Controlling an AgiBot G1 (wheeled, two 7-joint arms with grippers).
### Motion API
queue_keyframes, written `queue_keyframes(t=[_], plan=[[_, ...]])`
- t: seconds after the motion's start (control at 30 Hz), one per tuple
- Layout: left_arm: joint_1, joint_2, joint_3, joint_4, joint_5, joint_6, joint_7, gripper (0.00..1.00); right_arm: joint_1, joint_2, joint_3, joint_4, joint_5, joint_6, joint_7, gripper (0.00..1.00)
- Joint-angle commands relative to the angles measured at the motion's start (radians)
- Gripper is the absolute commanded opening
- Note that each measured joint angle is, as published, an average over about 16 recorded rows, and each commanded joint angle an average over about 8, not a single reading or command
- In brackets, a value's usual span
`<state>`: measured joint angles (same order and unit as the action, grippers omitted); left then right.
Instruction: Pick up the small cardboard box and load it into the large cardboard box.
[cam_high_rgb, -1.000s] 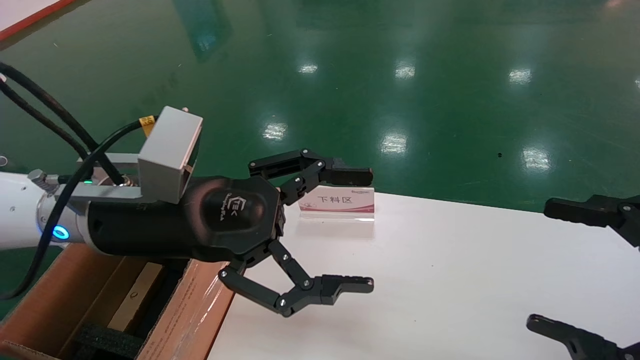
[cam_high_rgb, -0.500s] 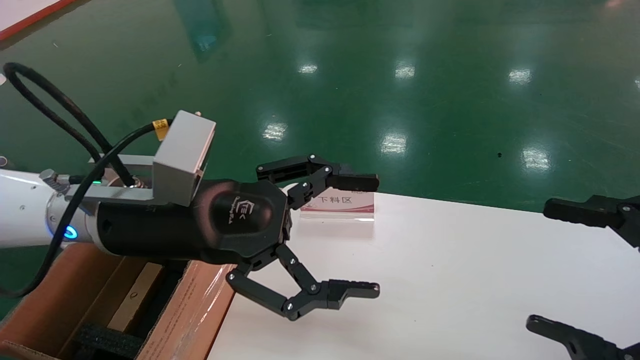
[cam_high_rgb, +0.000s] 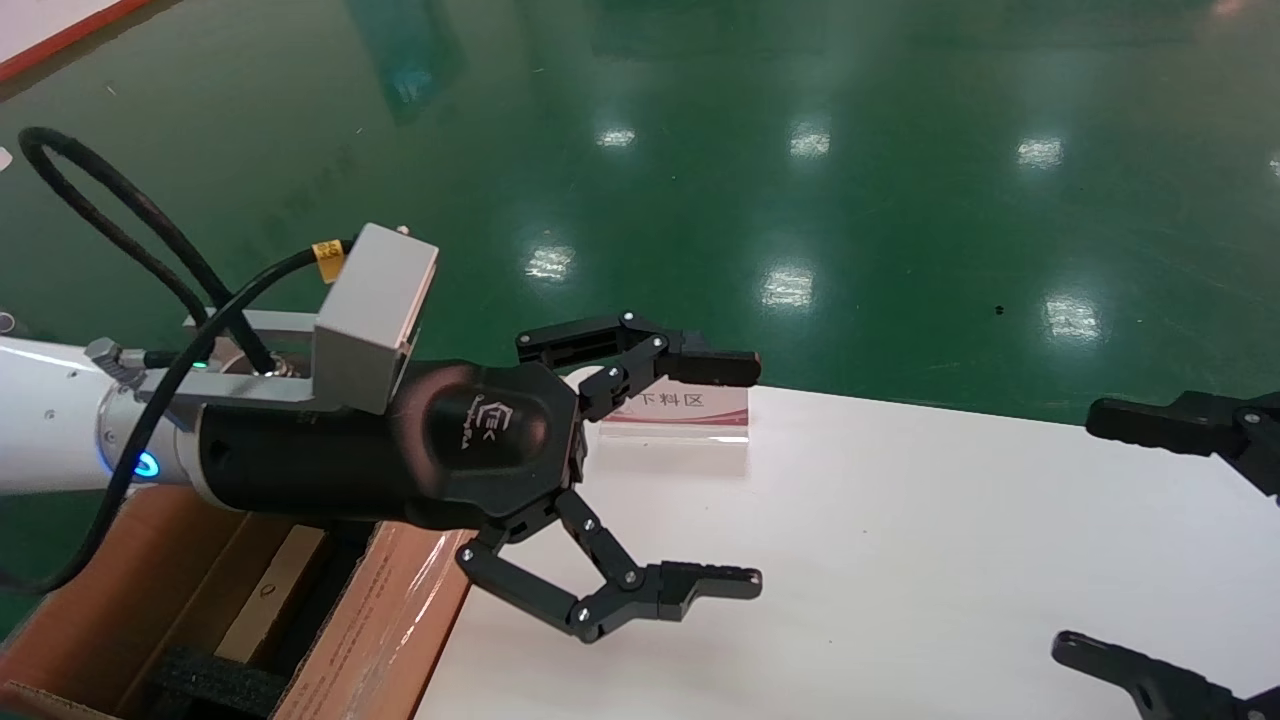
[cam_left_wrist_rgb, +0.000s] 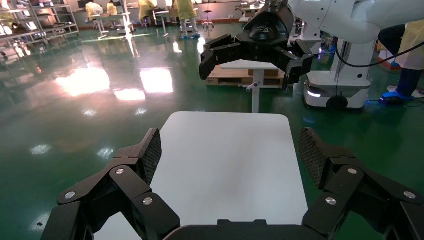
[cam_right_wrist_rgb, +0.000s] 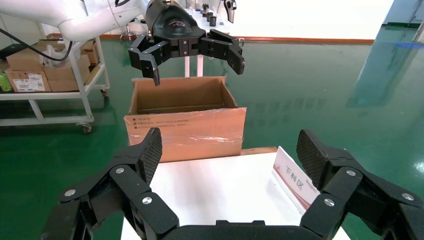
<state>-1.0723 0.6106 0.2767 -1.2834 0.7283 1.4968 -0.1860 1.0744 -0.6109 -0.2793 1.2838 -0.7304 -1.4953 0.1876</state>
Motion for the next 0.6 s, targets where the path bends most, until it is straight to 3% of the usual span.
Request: queue_keyframes(t=[0.03, 0.6], plan=[[-0.001, 0.000, 0.001, 0.000, 0.000, 0.000, 0.000, 1.00, 0.000, 0.000, 0.000, 0.000, 0.000, 0.000, 0.000, 1.00], [-0.002, 0.000, 0.004, 0.001, 0.001, -0.002, 0.000, 1.00, 0.000, 0.000, 0.000, 0.000, 0.000, 0.000, 0.000, 1.00]])
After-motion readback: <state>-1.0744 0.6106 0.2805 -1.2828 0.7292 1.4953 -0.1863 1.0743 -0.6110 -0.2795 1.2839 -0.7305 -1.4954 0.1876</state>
